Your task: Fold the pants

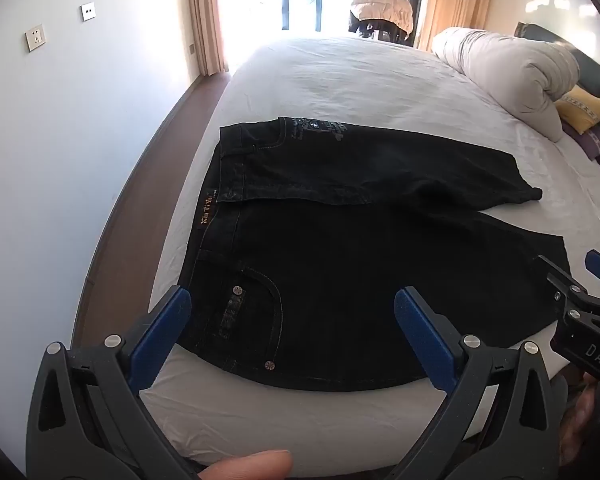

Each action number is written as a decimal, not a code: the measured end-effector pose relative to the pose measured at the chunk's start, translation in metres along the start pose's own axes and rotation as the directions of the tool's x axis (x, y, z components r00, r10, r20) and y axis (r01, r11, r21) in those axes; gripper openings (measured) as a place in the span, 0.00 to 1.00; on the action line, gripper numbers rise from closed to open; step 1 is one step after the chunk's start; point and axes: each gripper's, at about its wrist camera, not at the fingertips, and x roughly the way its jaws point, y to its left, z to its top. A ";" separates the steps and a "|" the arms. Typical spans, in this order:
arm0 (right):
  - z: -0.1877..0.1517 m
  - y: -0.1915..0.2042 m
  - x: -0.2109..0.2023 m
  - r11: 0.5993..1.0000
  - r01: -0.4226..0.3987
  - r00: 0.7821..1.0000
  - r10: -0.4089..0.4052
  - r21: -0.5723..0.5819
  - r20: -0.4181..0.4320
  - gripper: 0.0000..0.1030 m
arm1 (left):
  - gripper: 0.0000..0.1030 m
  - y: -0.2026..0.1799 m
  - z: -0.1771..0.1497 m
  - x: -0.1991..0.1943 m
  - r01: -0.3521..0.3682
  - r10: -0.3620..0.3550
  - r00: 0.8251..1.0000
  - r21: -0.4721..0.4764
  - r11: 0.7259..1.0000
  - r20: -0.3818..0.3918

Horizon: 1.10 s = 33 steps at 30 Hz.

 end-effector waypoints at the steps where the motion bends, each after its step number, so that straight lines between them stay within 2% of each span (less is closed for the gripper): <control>1: 0.000 0.000 0.000 1.000 0.001 1.000 -0.001 -0.001 -0.001 1.00 | 1.00 0.000 0.000 0.000 -0.001 0.001 1.000 0.003 1.000 0.002; 33: -0.004 -0.002 0.007 1.000 -0.009 1.000 0.009 0.002 -0.016 1.00 | 1.00 -0.007 -0.007 0.003 -0.007 0.007 1.000 0.019 1.000 -0.011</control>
